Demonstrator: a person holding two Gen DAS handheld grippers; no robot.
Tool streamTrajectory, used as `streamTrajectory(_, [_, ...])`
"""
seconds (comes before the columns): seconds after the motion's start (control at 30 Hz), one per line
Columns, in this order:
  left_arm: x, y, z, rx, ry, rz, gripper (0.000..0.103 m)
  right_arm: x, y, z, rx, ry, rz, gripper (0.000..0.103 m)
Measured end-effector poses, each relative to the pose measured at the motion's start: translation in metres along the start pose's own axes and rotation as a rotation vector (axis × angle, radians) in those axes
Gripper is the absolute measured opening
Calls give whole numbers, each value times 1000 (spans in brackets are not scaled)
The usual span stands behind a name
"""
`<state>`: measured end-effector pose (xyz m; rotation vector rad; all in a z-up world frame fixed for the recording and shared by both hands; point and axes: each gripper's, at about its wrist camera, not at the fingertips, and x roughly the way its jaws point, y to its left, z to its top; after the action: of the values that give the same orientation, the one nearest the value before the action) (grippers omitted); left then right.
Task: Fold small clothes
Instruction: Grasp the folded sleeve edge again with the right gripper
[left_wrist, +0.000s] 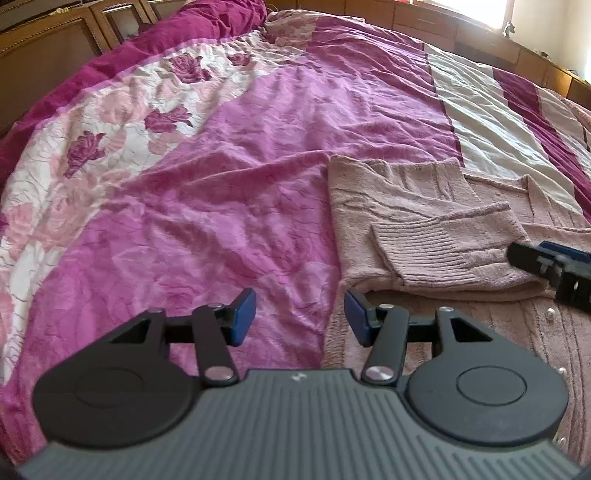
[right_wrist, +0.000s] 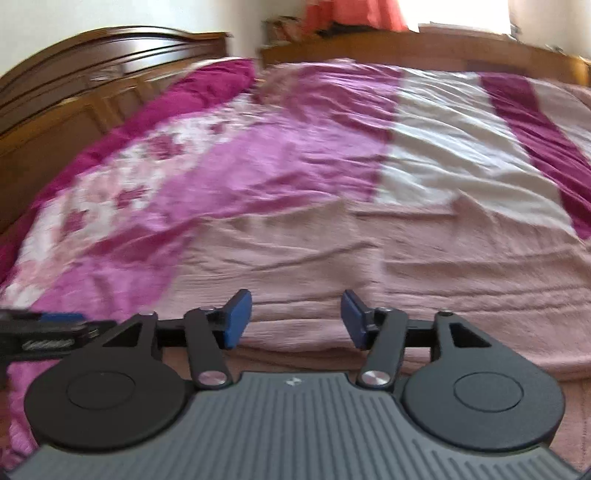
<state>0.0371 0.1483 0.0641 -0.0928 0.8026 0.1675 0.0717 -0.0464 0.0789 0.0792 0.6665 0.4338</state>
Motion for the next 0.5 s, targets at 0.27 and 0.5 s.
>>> streamTrajectory(0.27, [-1,10,-5,0,14,9,55,13,51,-14,-121,41,106,68])
streamTrajectory(0.5, [4,17,-11,-16,35,14,55,34,61,-17,-144,73,137,68])
